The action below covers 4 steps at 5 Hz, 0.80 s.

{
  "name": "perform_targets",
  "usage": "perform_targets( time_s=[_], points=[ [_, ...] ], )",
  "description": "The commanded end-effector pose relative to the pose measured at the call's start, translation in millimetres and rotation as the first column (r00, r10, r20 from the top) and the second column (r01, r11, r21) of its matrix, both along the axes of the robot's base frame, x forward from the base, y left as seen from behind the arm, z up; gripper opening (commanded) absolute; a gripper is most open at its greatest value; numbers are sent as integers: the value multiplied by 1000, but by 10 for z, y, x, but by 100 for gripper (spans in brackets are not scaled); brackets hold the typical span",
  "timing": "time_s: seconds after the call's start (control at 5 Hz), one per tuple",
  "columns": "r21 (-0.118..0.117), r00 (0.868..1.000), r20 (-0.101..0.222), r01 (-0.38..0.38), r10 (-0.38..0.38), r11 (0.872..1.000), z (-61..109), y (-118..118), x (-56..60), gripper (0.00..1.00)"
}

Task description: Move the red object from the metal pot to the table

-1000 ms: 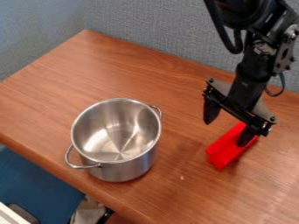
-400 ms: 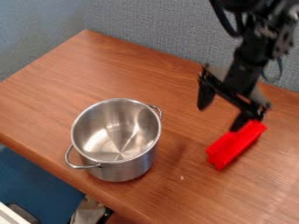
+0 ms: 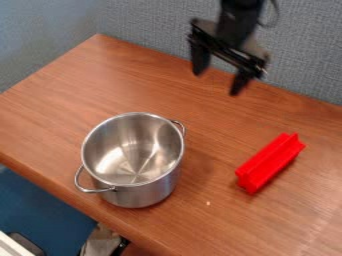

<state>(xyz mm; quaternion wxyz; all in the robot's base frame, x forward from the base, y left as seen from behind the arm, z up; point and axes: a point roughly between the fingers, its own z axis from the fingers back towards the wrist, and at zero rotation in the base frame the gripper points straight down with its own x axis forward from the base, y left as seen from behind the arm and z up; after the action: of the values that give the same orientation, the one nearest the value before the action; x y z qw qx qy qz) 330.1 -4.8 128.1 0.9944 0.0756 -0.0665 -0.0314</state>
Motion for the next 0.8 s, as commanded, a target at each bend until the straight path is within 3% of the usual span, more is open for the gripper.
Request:
perform_targets(
  time_s=[0.0, 0.2, 0.4, 0.6],
  points=[
    [-17, 997, 28, 69, -68, 997, 192, -9, 15, 100],
    [-14, 992, -28, 119, -119, 993, 170, 114, 90, 100],
    [-57, 978, -38, 204, -206, 977, 86, -21, 104, 100],
    [-103, 955, -41, 287, -293, 952, -5, -185, 78, 100]
  ],
)
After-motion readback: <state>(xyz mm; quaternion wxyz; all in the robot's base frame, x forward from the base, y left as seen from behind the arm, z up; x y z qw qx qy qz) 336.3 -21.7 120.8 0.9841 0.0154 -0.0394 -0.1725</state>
